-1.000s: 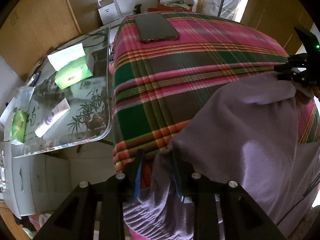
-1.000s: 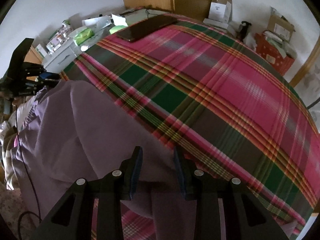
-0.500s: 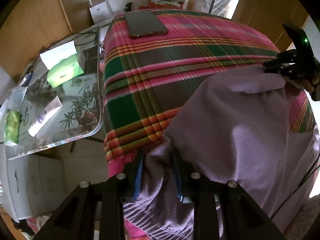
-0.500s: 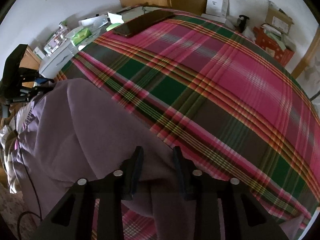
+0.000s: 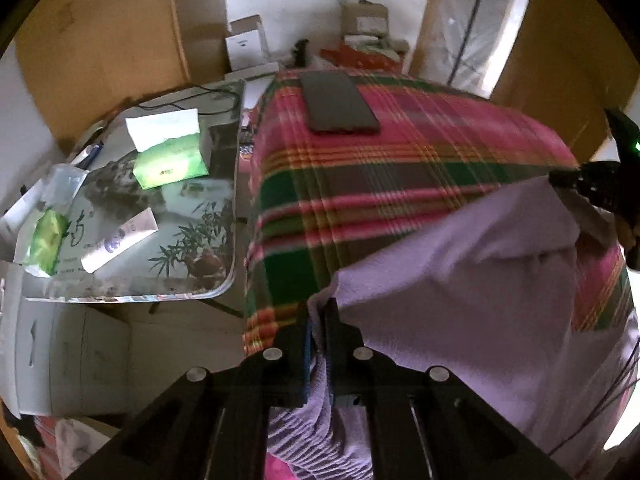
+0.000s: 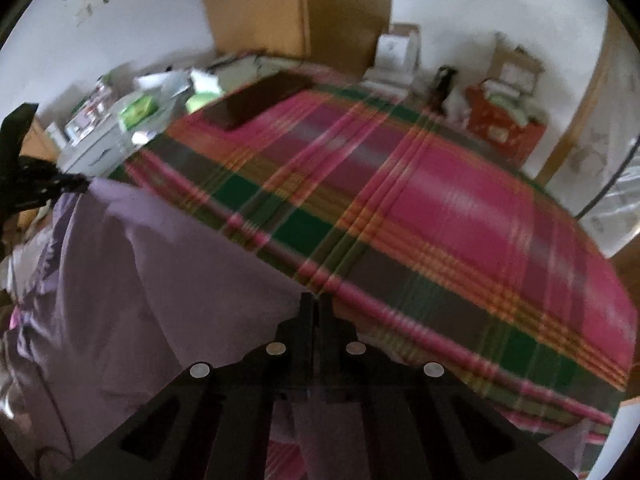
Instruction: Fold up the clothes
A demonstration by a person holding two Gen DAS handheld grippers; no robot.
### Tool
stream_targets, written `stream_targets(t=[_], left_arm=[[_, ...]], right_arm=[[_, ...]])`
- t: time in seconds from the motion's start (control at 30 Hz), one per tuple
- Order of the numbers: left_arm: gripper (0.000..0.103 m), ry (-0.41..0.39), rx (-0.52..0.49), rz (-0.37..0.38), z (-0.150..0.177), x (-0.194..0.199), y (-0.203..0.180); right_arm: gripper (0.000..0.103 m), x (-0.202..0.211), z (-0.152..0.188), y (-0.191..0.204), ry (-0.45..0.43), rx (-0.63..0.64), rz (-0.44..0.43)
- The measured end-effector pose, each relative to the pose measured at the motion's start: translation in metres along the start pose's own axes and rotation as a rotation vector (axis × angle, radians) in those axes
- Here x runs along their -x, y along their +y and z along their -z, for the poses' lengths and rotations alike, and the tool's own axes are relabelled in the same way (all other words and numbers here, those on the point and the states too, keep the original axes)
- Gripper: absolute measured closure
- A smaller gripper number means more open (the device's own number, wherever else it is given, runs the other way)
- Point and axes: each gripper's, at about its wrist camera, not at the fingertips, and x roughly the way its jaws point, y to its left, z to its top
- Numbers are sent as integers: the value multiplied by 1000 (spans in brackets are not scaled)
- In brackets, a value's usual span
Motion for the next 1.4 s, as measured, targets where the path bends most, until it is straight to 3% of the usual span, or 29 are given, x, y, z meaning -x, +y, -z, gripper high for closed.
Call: stream_targets(t=[0.13,0.6,0.77,1.0,1.2,1.4], left_arm=[[97,8,3,-12,-3,-11,-2],[101,-1,87,-31,-11,-26,16],[100,-2,113,-24,-6,-29,20],[96,-48,202,-12,1,-3,35],[85,-31,319,89,31,23,53],[78,50,364,177,63,19,46]], right_arm=[[101,-1,-11,-3,-43,-26,70],[103,-41,-43,-15,-50,-89,286],[103,-46,-39,-27,-27,-171,241],[102,-22,-28,-9,-71,-138,278],[101,8,-23,9,-113,-145,202],[97,32,0,27,-124,-150,133]])
